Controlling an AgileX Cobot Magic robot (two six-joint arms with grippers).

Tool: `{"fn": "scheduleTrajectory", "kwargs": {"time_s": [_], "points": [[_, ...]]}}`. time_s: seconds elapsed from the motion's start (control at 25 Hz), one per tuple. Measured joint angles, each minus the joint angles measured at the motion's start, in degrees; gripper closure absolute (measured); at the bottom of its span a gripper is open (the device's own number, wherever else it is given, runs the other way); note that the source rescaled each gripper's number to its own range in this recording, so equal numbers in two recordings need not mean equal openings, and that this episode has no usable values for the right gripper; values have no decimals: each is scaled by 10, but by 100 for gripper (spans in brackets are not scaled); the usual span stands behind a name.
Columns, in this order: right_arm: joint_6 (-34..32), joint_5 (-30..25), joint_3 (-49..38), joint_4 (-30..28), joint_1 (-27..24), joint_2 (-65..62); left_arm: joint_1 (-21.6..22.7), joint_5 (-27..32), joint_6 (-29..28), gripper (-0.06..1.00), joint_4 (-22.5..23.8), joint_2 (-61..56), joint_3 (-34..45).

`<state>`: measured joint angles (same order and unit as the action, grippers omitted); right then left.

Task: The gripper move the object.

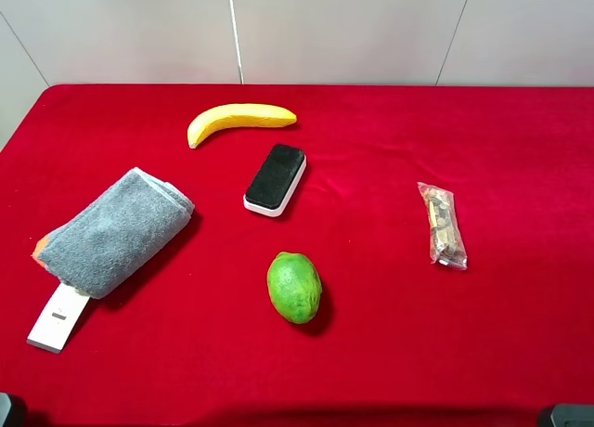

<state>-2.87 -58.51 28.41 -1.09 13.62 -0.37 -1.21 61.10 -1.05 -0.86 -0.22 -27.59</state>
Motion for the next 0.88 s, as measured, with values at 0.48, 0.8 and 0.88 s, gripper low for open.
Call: {"fn": "scheduleTrajectory", "kwargs": {"time_s": [0.48,0.8,0.88], "points": [[0,0,0,0,0,0,0,0,0,-6,40,0,0],[0,0,0,0,0,0,0,0,0,-6,84,0,0],[0,0,0,0,0,0,0,0,0,-6,85,0,0]]}}
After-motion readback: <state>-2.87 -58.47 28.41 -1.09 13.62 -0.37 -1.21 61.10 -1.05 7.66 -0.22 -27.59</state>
